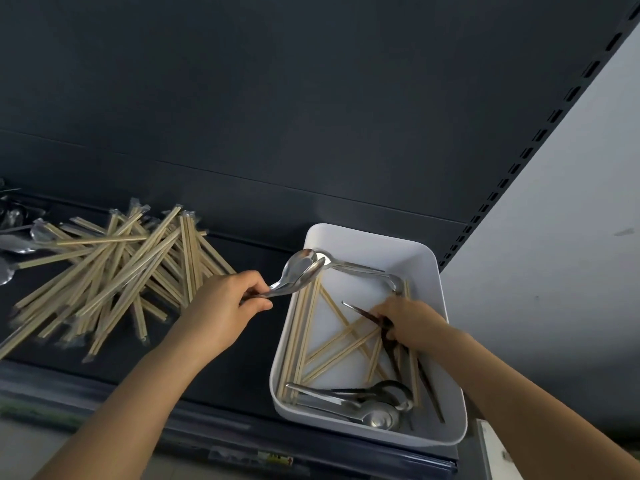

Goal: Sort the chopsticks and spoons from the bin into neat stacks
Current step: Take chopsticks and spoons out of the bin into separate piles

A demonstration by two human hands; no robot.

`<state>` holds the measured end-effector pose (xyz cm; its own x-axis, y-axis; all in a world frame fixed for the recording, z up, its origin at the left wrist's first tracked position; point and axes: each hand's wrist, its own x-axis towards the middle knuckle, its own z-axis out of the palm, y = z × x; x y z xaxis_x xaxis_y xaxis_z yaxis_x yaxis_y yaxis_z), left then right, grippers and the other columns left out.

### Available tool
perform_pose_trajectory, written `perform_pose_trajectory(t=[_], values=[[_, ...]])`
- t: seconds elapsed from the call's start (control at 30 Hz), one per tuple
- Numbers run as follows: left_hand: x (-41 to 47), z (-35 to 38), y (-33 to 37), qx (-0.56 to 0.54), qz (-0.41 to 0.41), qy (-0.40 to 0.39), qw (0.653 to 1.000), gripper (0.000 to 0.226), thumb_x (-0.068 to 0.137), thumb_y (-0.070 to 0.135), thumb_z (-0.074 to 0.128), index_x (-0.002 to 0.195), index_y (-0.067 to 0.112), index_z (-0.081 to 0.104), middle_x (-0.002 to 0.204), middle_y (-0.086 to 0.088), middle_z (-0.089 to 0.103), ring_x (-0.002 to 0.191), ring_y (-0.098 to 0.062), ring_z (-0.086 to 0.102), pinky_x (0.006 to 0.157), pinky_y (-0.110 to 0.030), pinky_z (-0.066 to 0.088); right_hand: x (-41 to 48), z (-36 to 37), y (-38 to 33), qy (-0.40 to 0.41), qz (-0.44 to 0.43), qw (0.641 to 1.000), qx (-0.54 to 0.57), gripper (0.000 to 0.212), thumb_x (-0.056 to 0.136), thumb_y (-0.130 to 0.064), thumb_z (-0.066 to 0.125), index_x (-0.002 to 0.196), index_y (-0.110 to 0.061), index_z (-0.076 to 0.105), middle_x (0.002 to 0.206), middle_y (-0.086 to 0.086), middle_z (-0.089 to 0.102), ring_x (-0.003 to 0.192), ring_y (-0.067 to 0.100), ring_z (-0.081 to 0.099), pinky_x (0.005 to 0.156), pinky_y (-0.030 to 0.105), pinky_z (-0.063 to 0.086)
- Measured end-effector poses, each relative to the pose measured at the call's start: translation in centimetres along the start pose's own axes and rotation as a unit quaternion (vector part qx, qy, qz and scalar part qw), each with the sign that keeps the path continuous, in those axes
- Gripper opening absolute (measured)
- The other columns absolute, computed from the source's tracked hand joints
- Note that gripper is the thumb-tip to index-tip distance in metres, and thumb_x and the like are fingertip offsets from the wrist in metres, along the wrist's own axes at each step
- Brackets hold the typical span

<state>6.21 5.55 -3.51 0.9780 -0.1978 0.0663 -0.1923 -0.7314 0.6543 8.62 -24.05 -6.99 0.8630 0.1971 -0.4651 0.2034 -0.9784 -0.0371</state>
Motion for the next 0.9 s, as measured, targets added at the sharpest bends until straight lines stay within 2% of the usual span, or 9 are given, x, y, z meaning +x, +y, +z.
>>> perform_pose_trajectory(t=[0.2,0.37,0.47,0.53,0.6,0.67,0.73,0.77,0.9], values=[[0.2,0.4,0.6,0.001,-0.003,-0.004,1.000,0.006,0.083,0.022,0.069,0.087,0.024,0.065,0.075,0.010,0.065,0.071,-0.003,0.060,0.060,-0.018,0.044,-0.1,-0.5,0.2,0.023,0.018,1.000,0.009,0.022,0.084,-0.008,0.053,0.087,-0.030,0.057,0.101,-0.002,0.059,0.098,0.024,0.060,0.071,0.030,0.044],[0.4,0.5,1.2,-0.001,-0.006,0.003,1.000,0.005,0.084,0.022,0.068,0.087,0.024,0.065,0.076,0.012,0.063,0.072,-0.003,0.059,0.060,-0.014,0.041,-0.6,-1.6,0.5,0.098,0.022,0.994,0.050,0.016,0.081,-0.011,0.053,0.089,-0.017,0.066,0.098,-0.001,0.064,0.089,0.024,0.058,0.075,0.032,0.050],[0.3,0.5,1.4,-0.006,-0.008,0.015,1.000,0.006,0.083,0.022,0.069,0.086,0.024,0.064,0.074,0.012,0.064,0.071,-0.004,0.061,0.061,-0.016,0.045,-1.3,-2.7,0.7,0.163,0.007,0.984,0.072,0.014,0.078,-0.008,0.054,0.080,-0.015,0.066,0.082,-0.006,0.060,0.080,0.022,0.053,0.061,0.025,0.039],[0.2,0.5,1.2,-0.012,-0.016,0.028,0.999,0.005,0.083,0.023,0.069,0.086,0.024,0.065,0.074,0.011,0.065,0.072,-0.004,0.062,0.065,-0.022,0.050,-2.1,-3.9,0.8,0.195,0.005,0.975,0.110,0.022,0.076,-0.007,0.057,0.063,-0.024,0.060,0.067,-0.014,0.050,0.070,0.016,0.048,0.054,0.022,0.033],[-0.1,0.4,1.0,-0.020,-0.027,0.047,0.998,0.006,0.082,0.023,0.070,0.085,0.023,0.065,0.073,0.010,0.067,0.071,-0.004,0.064,0.065,-0.027,0.053,-2.7,-4.9,1.0,0.243,0.009,0.955,0.168,0.035,0.075,-0.007,0.062,0.054,-0.035,0.056,0.064,-0.017,0.051,0.067,0.013,0.052,0.056,0.023,0.040],[-0.7,0.3,1.0,-0.038,-0.044,0.070,0.996,0.007,0.083,0.021,0.070,0.083,0.024,0.064,0.072,0.010,0.067,0.066,-0.001,0.063,0.059,-0.026,0.052,-3.0,-5.6,1.0,0.307,0.013,0.921,0.238,0.022,0.076,-0.007,0.066,0.068,-0.027,0.069,0.070,-0.015,0.059,0.071,0.015,0.060,0.066,0.026,0.049],[-1.6,0.1,1.1,-0.047,-0.057,0.093,0.993,0.012,0.083,0.018,0.070,0.079,0.027,0.062,0.070,0.013,0.066,0.064,0.004,0.061,0.058,-0.017,0.047,-3.1,-6.1,0.9,0.349,0.018,0.880,0.321,0.011,0.078,-0.005,0.069,0.079,-0.015,0.072,0.071,-0.008,0.065,0.066,0.011,0.061,0.061,0.010,0.046],[-2.1,-0.1,1.1,-0.044,-0.062,0.103,0.992,0.014,0.082,0.018,0.070,0.078,0.027,0.061,0.071,0.014,0.065,0.066,0.005,0.061,0.059,-0.013,0.044,-3.0,-6.1,0.8,0.363,0.014,0.861,0.355,0.010,0.078,-0.005,0.070,0.080,-0.014,0.072,0.073,-0.004,0.067,0.065,0.008,0.060,0.058,0.006,0.042],[-4.5,-1.0,0.5,-0.052,-0.110,0.148,0.982,0.014,0.082,0.016,0.070,0.076,0.025,0.061,0.070,0.012,0.065,0.068,0.005,0.061,0.055,-0.009,0.042,-1.9,-6.2,-0.7,0.380,-0.005,0.795,0.473,0.014,0.078,-0.008,0.073,0.076,-0.022,0.069,0.074,-0.003,0.068,0.067,0.013,0.063,0.059,0.014,0.046]])
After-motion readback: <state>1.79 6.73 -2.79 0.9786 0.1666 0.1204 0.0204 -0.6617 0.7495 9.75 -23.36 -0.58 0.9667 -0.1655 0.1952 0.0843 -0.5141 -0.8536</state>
